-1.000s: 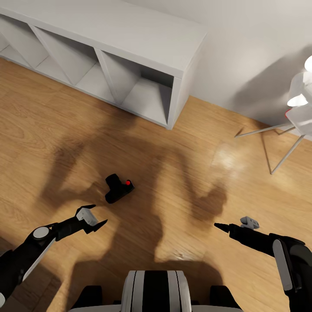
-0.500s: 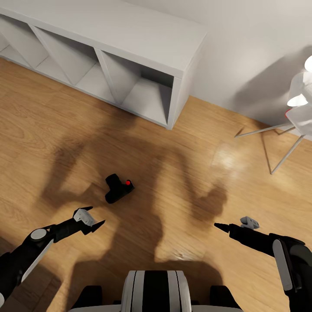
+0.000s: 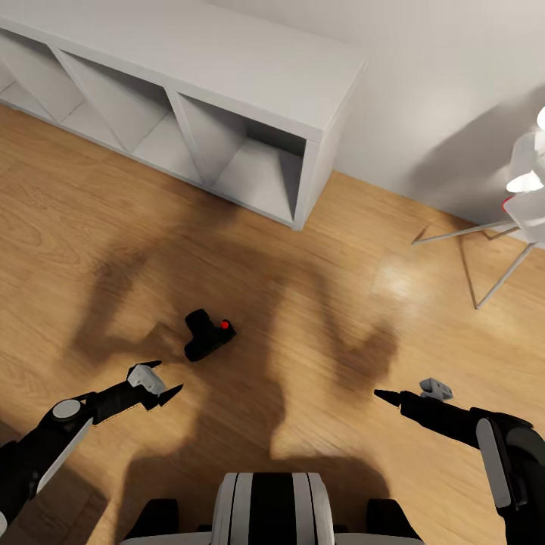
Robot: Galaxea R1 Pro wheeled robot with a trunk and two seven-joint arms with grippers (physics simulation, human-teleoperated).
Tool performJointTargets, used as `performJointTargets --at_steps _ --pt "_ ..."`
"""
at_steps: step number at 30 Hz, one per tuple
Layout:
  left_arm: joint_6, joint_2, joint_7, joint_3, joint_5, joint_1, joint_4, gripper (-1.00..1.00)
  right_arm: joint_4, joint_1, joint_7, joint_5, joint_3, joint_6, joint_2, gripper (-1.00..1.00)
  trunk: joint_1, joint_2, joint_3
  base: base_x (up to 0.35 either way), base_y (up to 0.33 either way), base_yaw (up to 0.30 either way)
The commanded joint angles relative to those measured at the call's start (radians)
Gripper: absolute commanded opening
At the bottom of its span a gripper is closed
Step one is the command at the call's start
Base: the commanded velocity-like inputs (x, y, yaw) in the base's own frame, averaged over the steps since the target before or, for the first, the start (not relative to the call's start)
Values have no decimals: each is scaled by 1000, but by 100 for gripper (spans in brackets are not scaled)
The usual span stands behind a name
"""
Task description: Attach the digital camera to the camera tripod in the bedroom.
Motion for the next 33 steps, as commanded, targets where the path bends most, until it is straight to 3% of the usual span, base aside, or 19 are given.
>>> performJointTargets --at_steps 1,33 --pt "-1 1 0 -3 6 -1 -1 100 -1 0 -1 -6 -1 7 0 100 0 0 -1 230 84 0" --pt "-4 -5 -1 -7 -4 -1 -13 100 -1 0 -1 -6 -1 7 0 100 0 0 -1 68 12 0"
